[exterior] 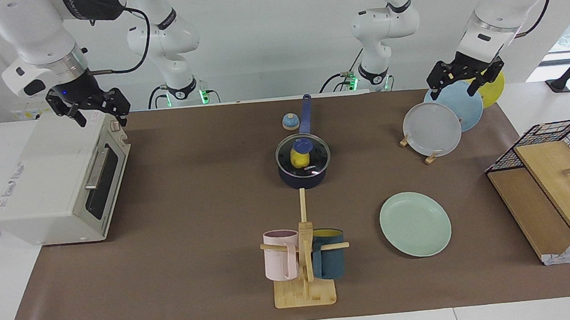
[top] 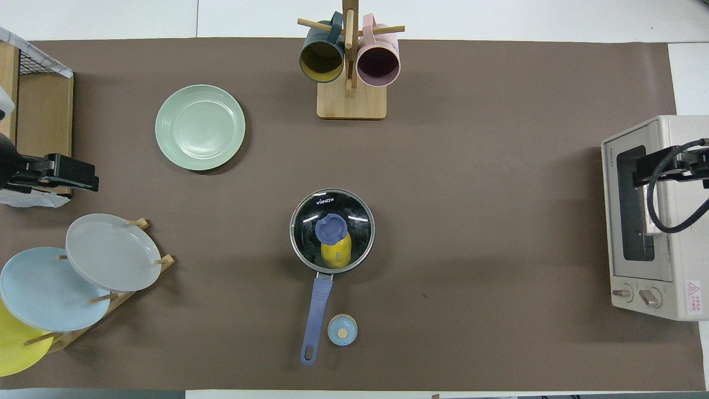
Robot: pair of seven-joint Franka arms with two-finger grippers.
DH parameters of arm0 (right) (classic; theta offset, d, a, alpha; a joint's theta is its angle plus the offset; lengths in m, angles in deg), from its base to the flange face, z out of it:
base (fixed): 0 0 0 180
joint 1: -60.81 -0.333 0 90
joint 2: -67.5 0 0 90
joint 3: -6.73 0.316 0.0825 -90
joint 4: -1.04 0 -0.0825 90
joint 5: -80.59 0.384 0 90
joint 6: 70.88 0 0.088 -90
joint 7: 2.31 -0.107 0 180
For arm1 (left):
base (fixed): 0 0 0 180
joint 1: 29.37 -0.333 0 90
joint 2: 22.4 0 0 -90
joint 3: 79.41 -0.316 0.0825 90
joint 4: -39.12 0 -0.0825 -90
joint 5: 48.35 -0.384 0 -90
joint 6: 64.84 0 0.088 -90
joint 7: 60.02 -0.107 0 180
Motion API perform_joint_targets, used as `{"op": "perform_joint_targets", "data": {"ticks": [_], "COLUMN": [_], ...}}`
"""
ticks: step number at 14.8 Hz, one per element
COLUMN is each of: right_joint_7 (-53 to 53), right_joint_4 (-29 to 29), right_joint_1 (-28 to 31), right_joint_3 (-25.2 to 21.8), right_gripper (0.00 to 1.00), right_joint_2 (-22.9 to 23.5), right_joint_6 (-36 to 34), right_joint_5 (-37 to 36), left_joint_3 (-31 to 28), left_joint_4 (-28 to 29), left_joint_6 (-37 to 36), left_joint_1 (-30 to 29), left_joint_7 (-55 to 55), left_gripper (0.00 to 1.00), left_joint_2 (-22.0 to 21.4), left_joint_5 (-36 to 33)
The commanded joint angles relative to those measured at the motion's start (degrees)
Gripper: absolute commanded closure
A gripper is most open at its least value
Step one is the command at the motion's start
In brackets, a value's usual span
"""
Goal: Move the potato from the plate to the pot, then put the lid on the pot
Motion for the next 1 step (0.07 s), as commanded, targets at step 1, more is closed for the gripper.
{"op": "perform_joint_targets", "data": {"ticks": [1], "right_joint_7": [1.3], "right_joint_4": [1.1], "right_joint_1": [0.5], "right_joint_3": [0.4], "right_gripper": [0.00], "right_joint_2": [-0.8], "right_joint_6": [1.4], "right_joint_5": [1.6], "left_joint_3": [0.3], "left_joint_4": [0.6], "left_joint_6": [0.0], "left_joint_1": [-0.7], "left_joint_7": [-0.4], "left_gripper": [0.00], "left_joint_2": [-0.6], "left_joint_5": [0.5]}}
